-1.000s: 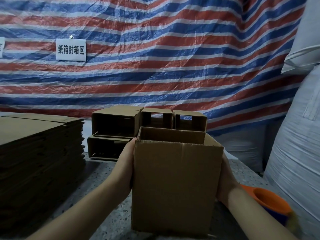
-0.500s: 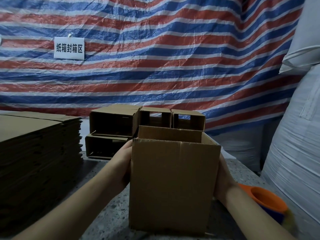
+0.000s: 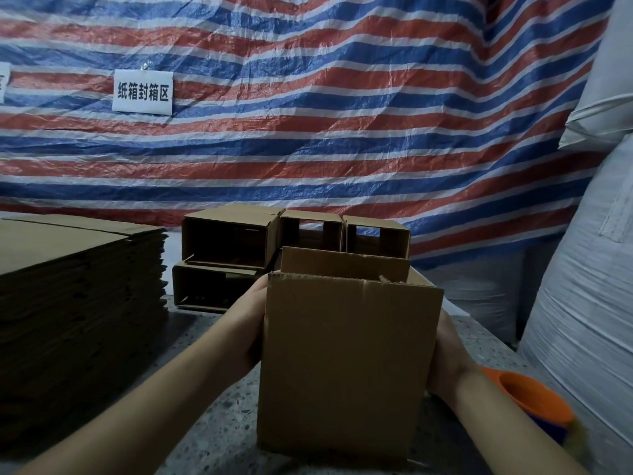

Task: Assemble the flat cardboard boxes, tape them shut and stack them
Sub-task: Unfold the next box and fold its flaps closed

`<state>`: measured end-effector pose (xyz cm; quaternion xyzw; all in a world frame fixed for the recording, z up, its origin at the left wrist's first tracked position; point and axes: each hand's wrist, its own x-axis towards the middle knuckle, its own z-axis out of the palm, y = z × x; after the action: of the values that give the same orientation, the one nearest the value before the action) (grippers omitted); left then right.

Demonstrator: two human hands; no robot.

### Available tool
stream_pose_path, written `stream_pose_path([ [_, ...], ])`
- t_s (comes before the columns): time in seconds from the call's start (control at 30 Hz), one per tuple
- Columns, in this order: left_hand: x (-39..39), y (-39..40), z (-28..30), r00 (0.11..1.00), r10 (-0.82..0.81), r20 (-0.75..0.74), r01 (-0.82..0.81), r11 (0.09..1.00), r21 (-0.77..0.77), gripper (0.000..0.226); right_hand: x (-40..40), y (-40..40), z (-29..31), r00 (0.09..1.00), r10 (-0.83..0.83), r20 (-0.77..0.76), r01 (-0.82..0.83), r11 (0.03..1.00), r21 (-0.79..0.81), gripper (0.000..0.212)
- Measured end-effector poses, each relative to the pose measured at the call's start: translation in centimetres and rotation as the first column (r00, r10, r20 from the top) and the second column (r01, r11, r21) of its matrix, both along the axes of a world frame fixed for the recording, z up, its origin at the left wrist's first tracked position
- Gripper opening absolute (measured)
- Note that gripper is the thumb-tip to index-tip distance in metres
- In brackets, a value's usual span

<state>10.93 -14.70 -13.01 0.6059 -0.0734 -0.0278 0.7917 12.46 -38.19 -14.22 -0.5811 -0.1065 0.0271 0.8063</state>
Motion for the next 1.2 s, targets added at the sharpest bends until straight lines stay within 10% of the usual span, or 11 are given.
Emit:
stream_pose_path([
  [0.13, -0.2, 0.5, 0.2, 0.980, 0.144, 0.137, -0.139, 0.989, -0.040, 0.040, -0.2, -0.1, 1.0, 0.999, -0.034, -0.004, 0.033, 0.993, -0.115, 0.072],
  [0.33, -0.5, 1.7, 1.1, 0.931, 0.149, 0.334, -0.255, 0.920, 0.298, 0.009, -0.5, -0.6, 1.2, 1.000, -0.015, -0.012, 0.013, 0.980, -0.199, 0.059],
  [0.57, 0.5, 4.8, 1.3, 0.915, -0.284, 0.287, 0.121, 0.871, 0.477, 0.111, -0.6, -0.4, 1.3, 0.998, -0.053, -0.017, 0.048, 0.975, -0.218, 0.070],
  [0.7, 0.1, 5.3, 1.6, 0.890, -0.384, 0.245, 0.181, 0.792, 0.583, 0.089, -0.2, -0.5, 1.0, 0.998, -0.055, -0.035, 0.047, 0.979, -0.197, 0.070],
  [0.97, 0.0, 2.4, 1.1, 0.946, -0.047, 0.321, -0.093, 0.909, 0.406, 0.031, 0.1, -0.7, 1.1, 0.999, -0.020, -0.032, 0.014, 0.984, -0.177, 0.035],
  [1.2, 0.3, 2.2, 0.9, 0.962, 0.037, 0.270, -0.119, 0.949, 0.293, 0.059, -0.1, -1.3, 0.7, 0.997, 0.038, 0.063, -0.021, 0.967, -0.255, 0.064],
])
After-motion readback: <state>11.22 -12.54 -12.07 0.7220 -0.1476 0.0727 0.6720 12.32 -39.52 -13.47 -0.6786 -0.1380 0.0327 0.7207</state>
